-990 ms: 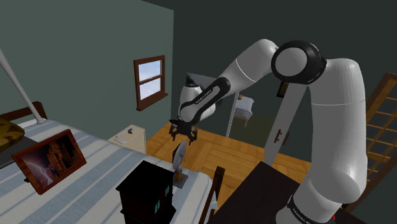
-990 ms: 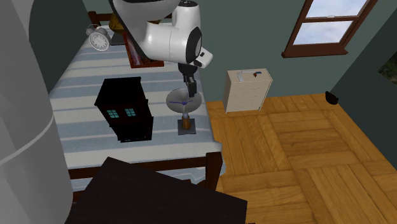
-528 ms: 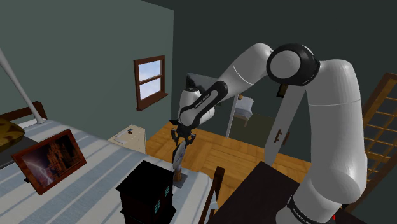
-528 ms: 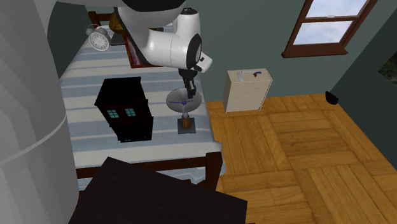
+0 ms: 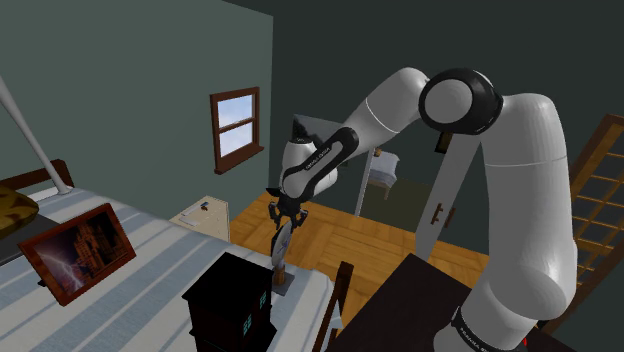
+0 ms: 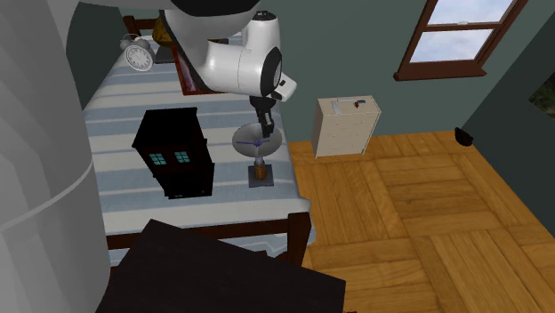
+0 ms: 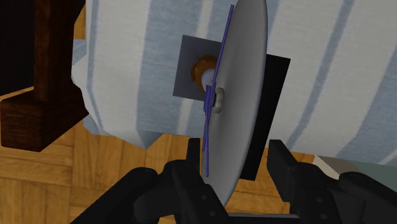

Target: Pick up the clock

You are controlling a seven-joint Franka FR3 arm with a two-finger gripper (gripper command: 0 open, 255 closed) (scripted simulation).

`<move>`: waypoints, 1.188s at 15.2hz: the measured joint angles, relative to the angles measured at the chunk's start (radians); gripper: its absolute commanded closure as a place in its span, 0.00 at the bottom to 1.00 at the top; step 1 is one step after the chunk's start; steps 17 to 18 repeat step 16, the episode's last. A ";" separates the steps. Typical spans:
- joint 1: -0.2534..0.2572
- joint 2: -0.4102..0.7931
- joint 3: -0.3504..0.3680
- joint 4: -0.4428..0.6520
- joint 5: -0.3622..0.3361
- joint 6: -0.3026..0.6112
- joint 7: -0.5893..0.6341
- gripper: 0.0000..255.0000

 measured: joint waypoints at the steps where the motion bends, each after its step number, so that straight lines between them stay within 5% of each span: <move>1: -0.001 -0.004 0.001 0.000 0.001 -0.005 0.000 1.00; 18: -0.015 -0.145 0.018 0.009 0.028 -0.155 -0.015 1.00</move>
